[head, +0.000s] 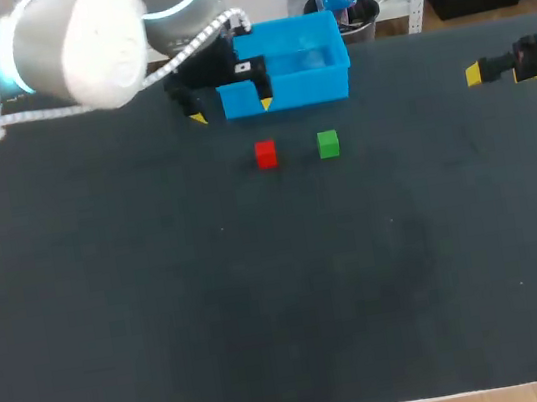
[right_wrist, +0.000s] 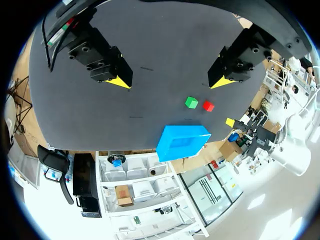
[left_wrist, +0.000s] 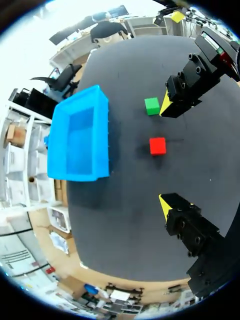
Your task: Use the left arm to pick the red cube and place it into the blue plastic box first, then use the right arm to grasp the green cube and put it into the same blue plastic box after the first action is fully finished.
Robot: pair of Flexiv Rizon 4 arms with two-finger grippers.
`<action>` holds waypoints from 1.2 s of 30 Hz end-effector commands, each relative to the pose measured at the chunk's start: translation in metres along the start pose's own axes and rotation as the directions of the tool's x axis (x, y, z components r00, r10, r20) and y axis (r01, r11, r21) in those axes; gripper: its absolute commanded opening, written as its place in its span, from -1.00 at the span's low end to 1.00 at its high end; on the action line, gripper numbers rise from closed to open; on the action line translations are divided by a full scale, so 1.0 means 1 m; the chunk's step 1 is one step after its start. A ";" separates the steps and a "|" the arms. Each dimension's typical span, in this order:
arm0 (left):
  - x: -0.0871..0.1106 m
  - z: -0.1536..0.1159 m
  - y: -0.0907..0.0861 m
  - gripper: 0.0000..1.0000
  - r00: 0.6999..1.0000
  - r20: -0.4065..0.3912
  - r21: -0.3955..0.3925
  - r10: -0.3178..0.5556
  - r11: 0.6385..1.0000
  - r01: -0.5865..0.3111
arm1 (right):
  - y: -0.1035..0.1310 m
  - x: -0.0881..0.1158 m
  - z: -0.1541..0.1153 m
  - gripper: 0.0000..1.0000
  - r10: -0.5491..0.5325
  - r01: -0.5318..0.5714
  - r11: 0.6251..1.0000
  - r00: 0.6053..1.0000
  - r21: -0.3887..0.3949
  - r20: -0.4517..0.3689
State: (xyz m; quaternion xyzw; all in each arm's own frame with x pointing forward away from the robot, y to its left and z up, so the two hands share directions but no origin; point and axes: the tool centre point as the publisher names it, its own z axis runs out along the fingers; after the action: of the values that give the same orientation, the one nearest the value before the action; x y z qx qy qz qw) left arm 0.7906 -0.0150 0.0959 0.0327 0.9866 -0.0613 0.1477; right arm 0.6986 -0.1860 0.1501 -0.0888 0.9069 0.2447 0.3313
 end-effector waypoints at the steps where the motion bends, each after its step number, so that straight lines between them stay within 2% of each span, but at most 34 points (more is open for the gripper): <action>1: -0.006 0.006 -0.007 1.00 0.999 -0.042 -0.058 -0.002 0.998 0.000 | 0.000 0.000 0.001 1.00 0.000 0.000 1.000 1.000 0.003 -0.001; 14: 0.003 0.027 -0.020 1.00 0.998 -0.064 -0.056 0.002 0.998 -0.005 | 0.000 0.000 0.001 1.00 0.000 0.000 1.000 1.000 0.003 -0.001; 27: 0.019 0.062 -0.012 1.00 0.993 -0.099 -0.070 -0.069 0.996 0.062 | 0.000 0.000 0.001 1.00 0.000 0.000 1.000 1.000 0.003 -0.001; 36: 0.026 0.077 -0.011 1.00 0.990 -0.095 -0.077 -0.104 0.992 0.097 | 0.000 0.000 0.001 1.00 0.000 0.000 1.000 1.000 0.003 -0.001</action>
State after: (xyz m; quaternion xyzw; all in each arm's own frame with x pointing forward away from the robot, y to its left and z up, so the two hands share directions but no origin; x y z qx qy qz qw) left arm 0.7858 -0.0324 0.0199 -0.0192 0.9948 -0.0308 0.0952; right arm 0.6986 -0.1860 0.1502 -0.0888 0.9069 0.2447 0.3312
